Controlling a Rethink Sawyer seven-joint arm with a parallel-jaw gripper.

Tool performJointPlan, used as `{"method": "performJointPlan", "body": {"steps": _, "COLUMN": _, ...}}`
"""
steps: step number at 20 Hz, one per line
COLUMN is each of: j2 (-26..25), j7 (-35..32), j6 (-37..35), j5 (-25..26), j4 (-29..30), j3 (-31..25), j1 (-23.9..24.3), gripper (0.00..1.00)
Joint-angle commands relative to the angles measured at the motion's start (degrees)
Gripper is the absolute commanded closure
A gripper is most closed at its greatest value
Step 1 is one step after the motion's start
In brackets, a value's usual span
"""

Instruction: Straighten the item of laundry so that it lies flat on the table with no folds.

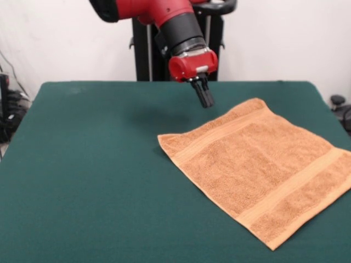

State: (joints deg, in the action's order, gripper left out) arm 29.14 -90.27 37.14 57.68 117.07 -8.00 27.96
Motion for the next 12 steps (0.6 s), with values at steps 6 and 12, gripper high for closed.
{"method": "performJointPlan", "body": {"steps": 6, "j2": -7.40, "j7": -9.29, "j6": 4.68, "j5": 0.69, "j4": -6.16, "j3": -6.09, "j1": -0.52, "gripper": 1.00}}
{"method": "performJointPlan", "body": {"steps": 12, "j2": -8.41, "j7": -10.41, "j6": 7.02, "j5": 3.71, "j4": -7.31, "j3": -7.90, "j1": 0.44, "gripper": 1.00}}
